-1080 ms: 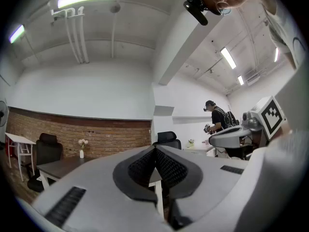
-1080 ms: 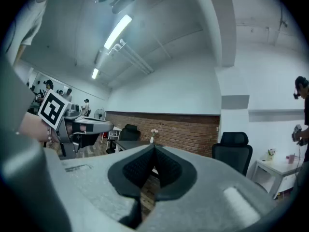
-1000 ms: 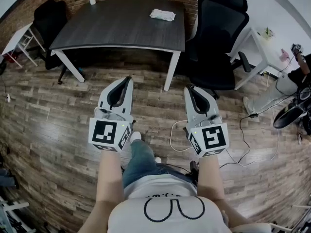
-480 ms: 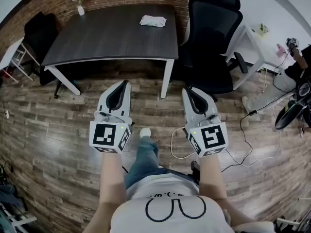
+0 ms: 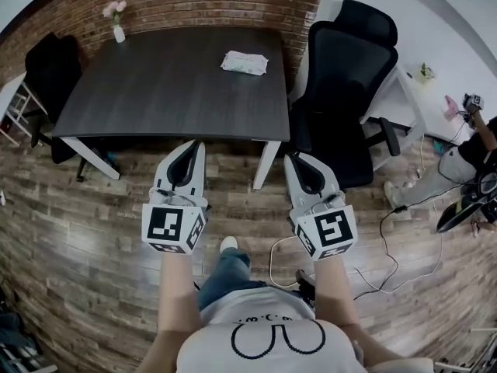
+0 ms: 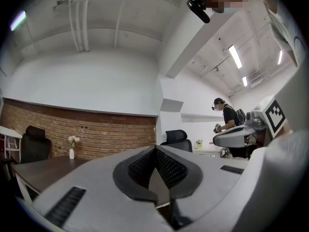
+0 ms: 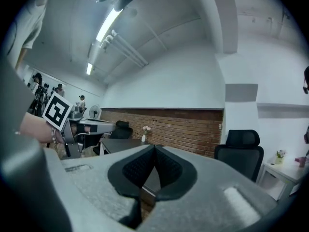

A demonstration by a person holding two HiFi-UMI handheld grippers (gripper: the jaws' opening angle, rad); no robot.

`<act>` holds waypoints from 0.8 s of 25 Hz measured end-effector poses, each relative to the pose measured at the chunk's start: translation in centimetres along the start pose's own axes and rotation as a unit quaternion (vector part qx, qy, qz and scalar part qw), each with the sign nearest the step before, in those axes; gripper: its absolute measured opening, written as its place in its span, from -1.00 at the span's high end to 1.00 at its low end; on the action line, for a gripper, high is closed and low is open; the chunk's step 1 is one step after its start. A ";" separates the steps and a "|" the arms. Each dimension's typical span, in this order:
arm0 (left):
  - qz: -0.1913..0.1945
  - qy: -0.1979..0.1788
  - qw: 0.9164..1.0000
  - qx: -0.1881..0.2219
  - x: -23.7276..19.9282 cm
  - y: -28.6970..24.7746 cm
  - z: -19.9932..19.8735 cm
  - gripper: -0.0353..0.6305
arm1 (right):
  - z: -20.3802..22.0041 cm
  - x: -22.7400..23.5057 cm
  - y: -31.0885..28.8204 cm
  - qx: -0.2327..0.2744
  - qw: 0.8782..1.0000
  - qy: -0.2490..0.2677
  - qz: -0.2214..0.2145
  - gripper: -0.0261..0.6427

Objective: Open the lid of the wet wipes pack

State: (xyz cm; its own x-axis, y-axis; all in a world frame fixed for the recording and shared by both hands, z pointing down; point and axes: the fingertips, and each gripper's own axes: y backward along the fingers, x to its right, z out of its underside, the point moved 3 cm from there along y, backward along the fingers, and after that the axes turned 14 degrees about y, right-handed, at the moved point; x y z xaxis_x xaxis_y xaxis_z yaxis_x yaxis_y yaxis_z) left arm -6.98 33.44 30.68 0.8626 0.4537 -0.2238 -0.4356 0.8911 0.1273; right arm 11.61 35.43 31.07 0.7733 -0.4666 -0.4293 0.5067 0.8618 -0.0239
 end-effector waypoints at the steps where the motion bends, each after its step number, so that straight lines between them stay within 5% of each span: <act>1: 0.000 0.000 1.000 -0.001 -1.1 -1.4 -0.2 0.90 | 0.1 0.4 -1.7 -0.001 1.000 0.000 -0.002 0.93; 11: 0.021 -0.005 1.000 -0.019 -10.5 -14.7 -0.7 0.90 | 2.3 4.9 -17.0 -0.016 1.000 0.000 0.004 0.93; 20: 0.024 -0.003 0.999 -0.026 -14.8 -21.3 -0.2 0.90 | 4.2 8.5 -24.2 -0.029 1.000 0.006 0.005 0.93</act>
State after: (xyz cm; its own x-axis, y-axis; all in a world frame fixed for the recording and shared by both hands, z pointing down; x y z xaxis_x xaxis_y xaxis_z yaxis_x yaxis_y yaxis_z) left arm -10.54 7.71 31.07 0.8415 0.4965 -0.2128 -0.4897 0.8675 0.0872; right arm 7.55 9.79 31.81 0.7731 -0.4562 -0.4407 0.4765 0.8763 -0.0712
